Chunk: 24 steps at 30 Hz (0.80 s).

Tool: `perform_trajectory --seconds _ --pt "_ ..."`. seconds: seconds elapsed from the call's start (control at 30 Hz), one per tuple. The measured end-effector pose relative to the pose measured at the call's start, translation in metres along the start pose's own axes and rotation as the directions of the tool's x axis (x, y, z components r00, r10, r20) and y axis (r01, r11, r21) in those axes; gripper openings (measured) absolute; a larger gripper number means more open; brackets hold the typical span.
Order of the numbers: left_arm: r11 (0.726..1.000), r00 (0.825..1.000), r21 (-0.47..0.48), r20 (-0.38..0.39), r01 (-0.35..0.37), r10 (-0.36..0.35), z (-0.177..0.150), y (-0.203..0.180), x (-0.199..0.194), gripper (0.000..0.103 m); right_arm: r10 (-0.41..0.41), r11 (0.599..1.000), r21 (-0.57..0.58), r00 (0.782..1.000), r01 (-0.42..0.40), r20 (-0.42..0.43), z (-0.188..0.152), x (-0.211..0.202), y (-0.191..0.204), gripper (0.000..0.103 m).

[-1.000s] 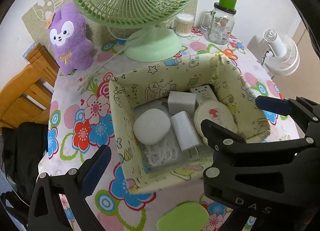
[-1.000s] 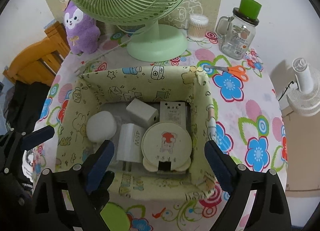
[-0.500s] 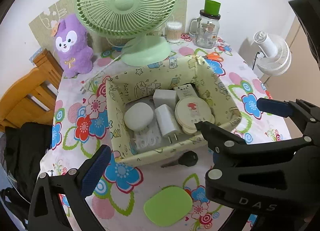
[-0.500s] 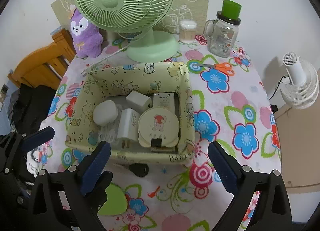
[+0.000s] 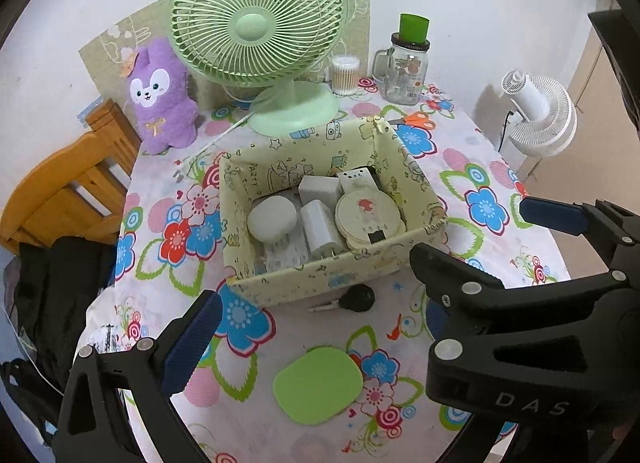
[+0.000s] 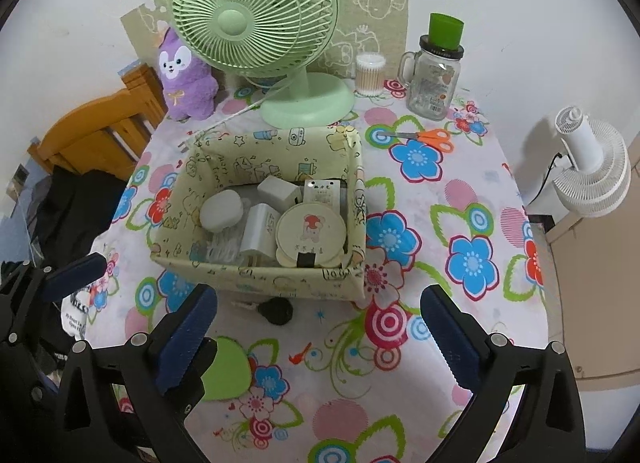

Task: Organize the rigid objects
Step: 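Pull both open grippers back from the box toward the green pad and key fob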

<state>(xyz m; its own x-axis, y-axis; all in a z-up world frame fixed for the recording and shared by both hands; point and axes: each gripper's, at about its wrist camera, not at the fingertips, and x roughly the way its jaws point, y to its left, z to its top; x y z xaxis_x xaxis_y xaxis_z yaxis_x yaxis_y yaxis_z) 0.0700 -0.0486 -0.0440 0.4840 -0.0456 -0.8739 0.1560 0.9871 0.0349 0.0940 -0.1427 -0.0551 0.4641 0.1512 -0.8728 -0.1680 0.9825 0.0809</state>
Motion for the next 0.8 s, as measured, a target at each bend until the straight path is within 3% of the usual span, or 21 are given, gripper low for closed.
perform_trajectory --seconds 0.8 --pt "0.999 1.0 -0.039 0.006 -0.018 0.018 -0.027 -0.013 -0.021 0.103 0.035 0.996 -0.08 0.999 -0.032 0.037 -0.028 -0.033 -0.001 0.103"
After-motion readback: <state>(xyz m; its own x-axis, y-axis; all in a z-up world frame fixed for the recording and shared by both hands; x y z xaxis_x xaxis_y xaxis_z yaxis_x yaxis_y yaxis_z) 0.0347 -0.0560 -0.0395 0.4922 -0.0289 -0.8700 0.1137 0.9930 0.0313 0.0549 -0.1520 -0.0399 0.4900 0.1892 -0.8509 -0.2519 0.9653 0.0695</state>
